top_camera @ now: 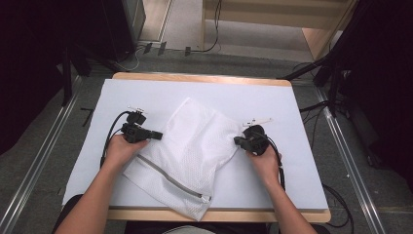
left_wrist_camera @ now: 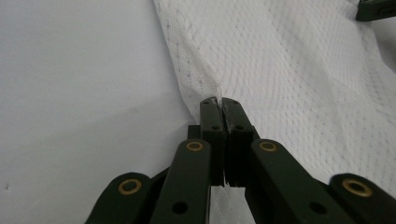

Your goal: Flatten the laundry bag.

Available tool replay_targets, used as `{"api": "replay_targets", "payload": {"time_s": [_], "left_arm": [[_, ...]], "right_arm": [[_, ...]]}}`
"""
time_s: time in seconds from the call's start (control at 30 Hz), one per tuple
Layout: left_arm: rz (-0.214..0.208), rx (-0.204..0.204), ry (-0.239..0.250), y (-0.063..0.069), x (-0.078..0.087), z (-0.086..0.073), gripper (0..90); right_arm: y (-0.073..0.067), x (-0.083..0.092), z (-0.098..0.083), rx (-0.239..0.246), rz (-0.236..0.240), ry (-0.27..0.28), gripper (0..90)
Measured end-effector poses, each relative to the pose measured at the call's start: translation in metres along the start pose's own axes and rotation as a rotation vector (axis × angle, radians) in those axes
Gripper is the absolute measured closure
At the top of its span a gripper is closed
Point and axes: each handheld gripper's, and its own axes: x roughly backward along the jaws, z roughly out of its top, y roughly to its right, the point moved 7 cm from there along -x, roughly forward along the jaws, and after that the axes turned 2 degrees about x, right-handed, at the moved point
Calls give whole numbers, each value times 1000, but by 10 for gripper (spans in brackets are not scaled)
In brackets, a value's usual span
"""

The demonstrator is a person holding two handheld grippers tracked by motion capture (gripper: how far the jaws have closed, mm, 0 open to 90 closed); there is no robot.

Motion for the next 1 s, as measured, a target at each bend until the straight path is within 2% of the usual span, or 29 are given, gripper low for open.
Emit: {"api": "replay_targets", "payload": {"time_s": [0.07,0.2,0.53,0.67,0.87,1.0], "left_arm": [[5,-5,9,0,4,-1,898],[11,3,33,1,10,-3,898],[23,14,69,3,25,-15,897],[26,21,82,5,30,-20,897],[30,18,85,12,30,-26,897],[20,13,76,18,26,-29,896]], "right_arm": [[3,1,3,3,2,15,900],[7,-1,12,-3,8,12,900],[16,-18,35,16,21,14,900],[20,-26,48,6,36,21,900],[25,-38,68,20,39,32,900],[32,-45,77,10,40,37,900]]}}
